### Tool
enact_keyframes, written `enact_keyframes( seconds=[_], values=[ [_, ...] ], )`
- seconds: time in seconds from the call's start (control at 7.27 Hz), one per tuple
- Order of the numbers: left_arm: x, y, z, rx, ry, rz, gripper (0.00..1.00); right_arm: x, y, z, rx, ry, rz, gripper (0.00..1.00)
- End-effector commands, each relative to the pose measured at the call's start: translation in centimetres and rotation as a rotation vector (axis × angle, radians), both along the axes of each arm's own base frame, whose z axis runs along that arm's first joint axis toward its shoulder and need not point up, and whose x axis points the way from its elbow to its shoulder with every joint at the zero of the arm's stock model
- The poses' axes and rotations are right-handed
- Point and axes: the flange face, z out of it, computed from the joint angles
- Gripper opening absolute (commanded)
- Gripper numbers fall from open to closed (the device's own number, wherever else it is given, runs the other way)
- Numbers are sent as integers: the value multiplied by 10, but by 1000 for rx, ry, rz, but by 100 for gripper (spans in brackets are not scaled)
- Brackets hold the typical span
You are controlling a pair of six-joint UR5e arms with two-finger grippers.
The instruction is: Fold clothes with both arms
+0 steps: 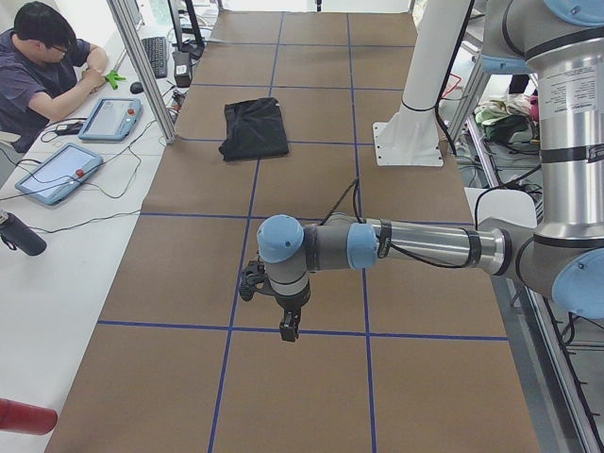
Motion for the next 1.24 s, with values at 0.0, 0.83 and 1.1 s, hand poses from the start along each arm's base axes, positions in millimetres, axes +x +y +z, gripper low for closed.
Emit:
enact_keyframes(
  seconds=[0.0, 0.83, 1.1],
  values=[
    [0, -1, -3, 5, 1, 0, 100, 12, 20, 8, 81, -3, 37, 100],
    [0, 2, 4, -16, -1, -5, 100, 11, 17, -1, 59, -19, 81, 100],
    [0, 5, 7, -26, -1, -6, 100, 11, 17, -1, 59, -19, 81, 100]
  ],
)
